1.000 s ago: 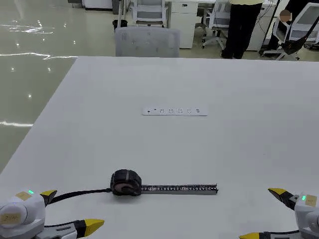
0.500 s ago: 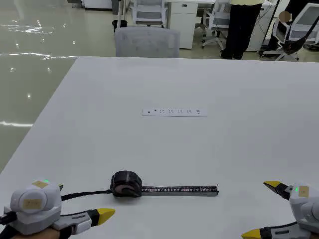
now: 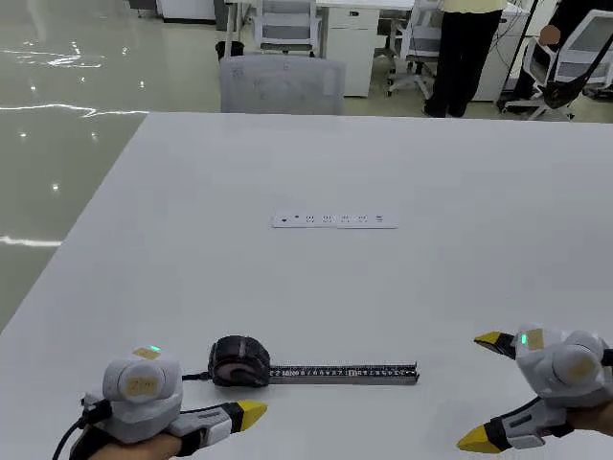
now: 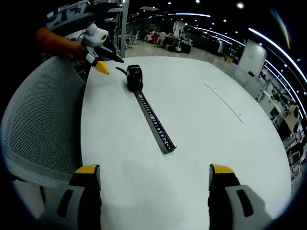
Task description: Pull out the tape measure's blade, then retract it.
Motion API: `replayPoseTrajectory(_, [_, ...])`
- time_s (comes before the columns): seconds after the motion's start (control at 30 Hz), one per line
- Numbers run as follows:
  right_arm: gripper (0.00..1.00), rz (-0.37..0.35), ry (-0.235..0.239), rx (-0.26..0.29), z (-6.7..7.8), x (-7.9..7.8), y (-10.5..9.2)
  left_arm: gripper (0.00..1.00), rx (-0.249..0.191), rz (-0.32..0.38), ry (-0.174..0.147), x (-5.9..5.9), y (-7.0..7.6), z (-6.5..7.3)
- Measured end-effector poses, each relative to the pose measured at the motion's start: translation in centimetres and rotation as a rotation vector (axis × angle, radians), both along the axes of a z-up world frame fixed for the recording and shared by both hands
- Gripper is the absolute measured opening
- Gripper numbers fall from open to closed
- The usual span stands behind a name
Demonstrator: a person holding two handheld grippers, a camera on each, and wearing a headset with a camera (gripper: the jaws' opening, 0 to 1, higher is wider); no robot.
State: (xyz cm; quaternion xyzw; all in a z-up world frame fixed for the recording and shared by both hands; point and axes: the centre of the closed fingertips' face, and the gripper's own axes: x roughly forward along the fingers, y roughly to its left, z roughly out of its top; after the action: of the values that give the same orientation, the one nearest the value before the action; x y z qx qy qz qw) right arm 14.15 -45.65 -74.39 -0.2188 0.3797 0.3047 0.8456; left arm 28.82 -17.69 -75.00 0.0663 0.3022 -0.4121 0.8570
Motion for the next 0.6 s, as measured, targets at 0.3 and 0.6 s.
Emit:
replayPoseTrajectory(0.3, [0.89, 0.112, 0.06, -0.042, -0.5, 2.3, 0.4, 0.96, -0.029, 0.1, -0.031, 0.6, -0.4, -0.3])
replayPoseTrajectory(0.6, [0.76, 0.18, 0.167, -0.027, -1.9, 4.5, 1.2, 0.96, -0.055, 0.135, -0.071, 1.7, 0.0, 0.1])
